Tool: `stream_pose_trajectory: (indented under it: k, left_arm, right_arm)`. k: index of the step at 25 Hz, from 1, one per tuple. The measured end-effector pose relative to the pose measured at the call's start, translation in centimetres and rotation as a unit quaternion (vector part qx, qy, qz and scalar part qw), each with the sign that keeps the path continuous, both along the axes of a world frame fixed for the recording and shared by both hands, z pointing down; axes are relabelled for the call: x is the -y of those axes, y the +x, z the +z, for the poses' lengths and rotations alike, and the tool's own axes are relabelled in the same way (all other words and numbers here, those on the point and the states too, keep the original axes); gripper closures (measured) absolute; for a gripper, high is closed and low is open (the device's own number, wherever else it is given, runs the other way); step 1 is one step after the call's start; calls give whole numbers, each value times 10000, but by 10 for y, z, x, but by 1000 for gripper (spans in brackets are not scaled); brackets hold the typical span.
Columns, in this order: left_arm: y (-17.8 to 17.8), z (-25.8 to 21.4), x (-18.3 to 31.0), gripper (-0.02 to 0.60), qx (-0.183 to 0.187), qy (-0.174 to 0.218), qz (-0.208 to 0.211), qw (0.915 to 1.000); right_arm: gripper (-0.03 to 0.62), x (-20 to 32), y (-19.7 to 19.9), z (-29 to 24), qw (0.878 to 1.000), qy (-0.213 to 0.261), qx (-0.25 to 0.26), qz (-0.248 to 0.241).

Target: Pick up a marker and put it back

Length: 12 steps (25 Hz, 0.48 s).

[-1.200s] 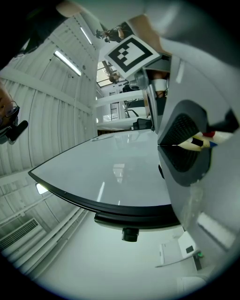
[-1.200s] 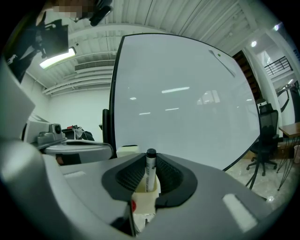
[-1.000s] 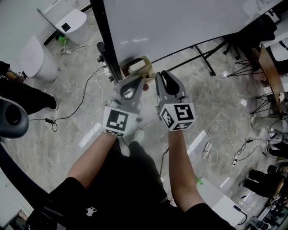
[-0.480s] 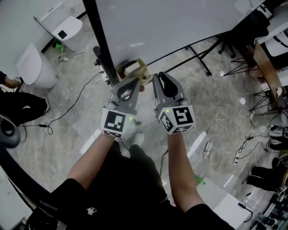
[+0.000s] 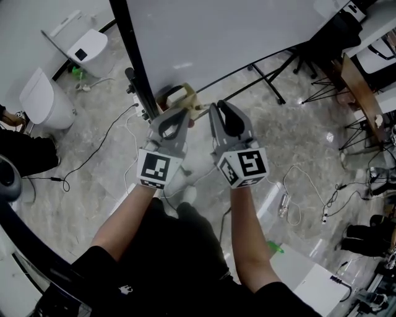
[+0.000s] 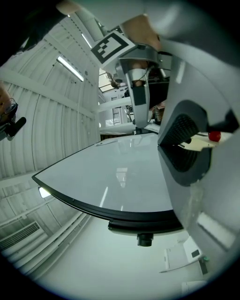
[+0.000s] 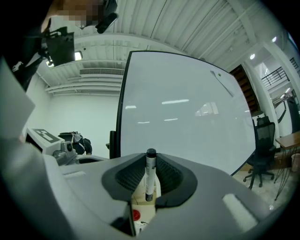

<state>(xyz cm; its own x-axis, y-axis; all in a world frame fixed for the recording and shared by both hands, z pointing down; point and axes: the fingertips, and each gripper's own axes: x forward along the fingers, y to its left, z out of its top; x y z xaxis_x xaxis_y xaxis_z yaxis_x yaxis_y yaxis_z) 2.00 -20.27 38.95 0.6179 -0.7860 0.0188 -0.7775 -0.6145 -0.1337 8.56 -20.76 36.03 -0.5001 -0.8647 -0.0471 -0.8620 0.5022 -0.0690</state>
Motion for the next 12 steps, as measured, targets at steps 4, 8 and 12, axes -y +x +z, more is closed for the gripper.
stream_pose_trajectory:
  k: [4,8,12]
  left_arm:
    - [0,-3,-1,577,107,76,87,9999]
    - [-1,-6,-2,577,71,57,129,9999]
    - [-2,-8,0,577,70,76,165,9998]
  right_arm:
    - [519,-5,3,-10,9999,85,-3,58]
    - [519,-8,7,-17,9999,123,-26,105]
    - [519,-9,11,-20,9997,145,-72,161]
